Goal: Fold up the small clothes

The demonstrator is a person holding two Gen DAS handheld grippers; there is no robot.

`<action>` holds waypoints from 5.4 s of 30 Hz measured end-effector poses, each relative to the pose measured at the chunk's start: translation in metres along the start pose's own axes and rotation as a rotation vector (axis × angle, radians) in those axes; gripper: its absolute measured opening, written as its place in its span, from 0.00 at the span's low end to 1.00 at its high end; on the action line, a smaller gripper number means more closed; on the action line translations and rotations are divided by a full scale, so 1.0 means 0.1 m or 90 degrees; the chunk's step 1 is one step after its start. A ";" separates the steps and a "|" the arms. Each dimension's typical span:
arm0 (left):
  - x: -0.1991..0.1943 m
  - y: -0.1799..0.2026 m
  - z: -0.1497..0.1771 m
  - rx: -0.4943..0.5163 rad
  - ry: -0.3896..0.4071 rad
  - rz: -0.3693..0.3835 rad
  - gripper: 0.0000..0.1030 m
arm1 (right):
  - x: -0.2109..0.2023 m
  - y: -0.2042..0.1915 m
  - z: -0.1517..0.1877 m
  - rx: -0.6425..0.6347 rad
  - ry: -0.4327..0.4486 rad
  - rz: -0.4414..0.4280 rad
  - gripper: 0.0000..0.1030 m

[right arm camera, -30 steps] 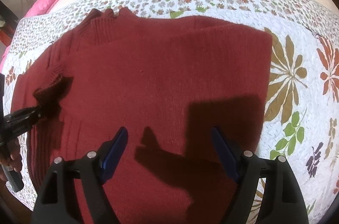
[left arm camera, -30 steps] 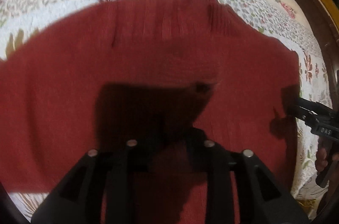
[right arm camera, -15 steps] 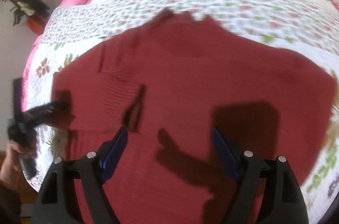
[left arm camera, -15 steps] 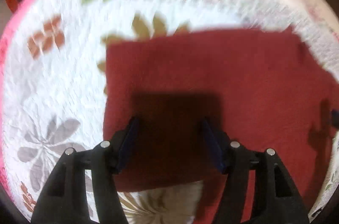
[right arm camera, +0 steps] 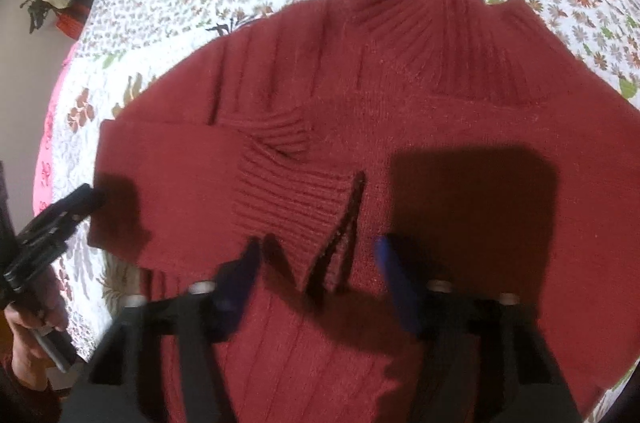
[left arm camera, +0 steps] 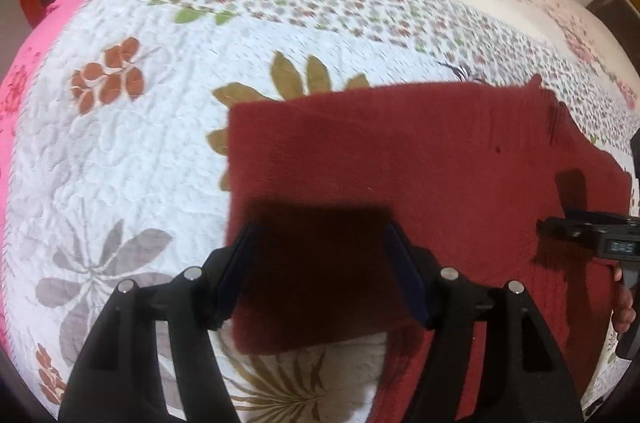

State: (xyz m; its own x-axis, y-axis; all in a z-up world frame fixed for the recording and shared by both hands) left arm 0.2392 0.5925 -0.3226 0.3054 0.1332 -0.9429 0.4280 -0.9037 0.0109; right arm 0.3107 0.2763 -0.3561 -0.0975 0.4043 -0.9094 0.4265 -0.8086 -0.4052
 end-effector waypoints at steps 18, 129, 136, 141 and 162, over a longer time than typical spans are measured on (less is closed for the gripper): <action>0.08 0.48 -0.06 0.002 0.001 0.006 0.65 | -1.55 1.06 0.30 0.071 0.163 -0.021 0.06; -1.39 0.47 2.97 -0.022 -0.154 0.192 0.06 | -1.82 1.09 4.02 0.243 0.088 -0.239 0.06; -1.19 0.40 2.35 -0.030 -0.090 0.186 0.06 | -2.06 1.22 3.34 0.216 0.130 -0.235 0.06; -0.95 0.36 1.96 -0.047 -0.094 0.165 0.06 | -1.95 1.46 2.88 0.240 0.131 -0.234 0.06; -0.62 0.00 1.49 -0.102 -0.105 0.089 0.73 | -1.77 2.11 2.32 0.226 0.087 -0.105 0.57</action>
State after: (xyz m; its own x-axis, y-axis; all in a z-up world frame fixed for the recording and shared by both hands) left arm 0.0936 0.5233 -0.3138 0.2340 -0.0685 -0.9698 0.5240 -0.8314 0.1851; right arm 0.2090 -0.0652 -0.3021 -0.0087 0.5747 -0.8183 0.0760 -0.8156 -0.5736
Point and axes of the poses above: each gripper's, at about its wrist camera, not at the fingertips, and x roughly the way its jaws point, y to its right, z to its underside, the point moved 8 cm from there along x, roughly the way its jaws point, and after that the axes turned 6 degrees about -z, right-handed, at the moved point
